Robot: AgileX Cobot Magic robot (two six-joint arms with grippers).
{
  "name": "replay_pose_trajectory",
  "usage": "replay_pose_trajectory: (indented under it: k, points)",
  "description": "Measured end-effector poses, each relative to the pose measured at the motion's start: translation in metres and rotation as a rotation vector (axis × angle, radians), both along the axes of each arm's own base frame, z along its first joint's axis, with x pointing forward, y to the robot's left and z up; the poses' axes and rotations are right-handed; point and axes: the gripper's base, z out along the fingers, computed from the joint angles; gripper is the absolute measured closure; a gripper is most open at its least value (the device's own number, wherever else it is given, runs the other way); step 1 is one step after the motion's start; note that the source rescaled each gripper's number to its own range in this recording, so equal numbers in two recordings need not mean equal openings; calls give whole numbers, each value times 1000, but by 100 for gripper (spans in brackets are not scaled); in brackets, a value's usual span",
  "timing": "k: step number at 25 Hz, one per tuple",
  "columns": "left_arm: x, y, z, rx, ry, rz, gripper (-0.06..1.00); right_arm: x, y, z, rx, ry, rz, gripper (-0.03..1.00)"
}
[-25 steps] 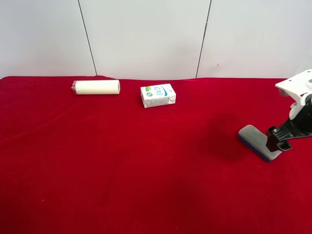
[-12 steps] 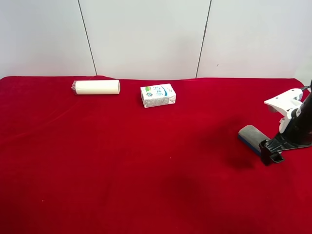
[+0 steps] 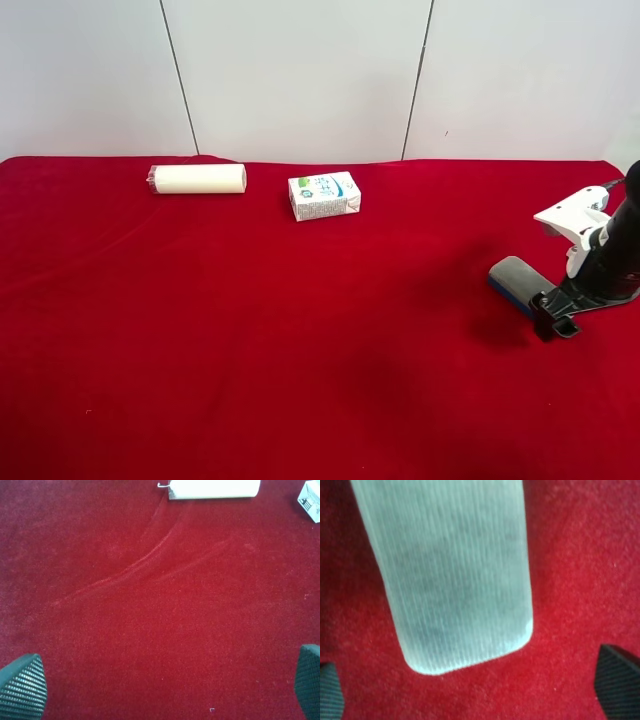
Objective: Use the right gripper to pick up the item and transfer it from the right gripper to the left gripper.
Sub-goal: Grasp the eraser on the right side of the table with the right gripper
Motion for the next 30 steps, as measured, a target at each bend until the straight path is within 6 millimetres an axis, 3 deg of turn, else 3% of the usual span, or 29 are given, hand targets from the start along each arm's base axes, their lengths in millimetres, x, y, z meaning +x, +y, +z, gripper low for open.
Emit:
replay_pose_trajectory:
  k: [14, 21, 30]
  points:
    - [0, 0, 0, 0, 0, 0, -6, 4, 0, 0, -4, -35, 21, -3]
    - [0, 0, 0, 0, 0, 0, -6, 3, 0, -23, 0, 52, 19, -3]
    - [0, 0, 0, -1, 0, -1, -6, 4, 0, -23, -1, 50, 22, -3]
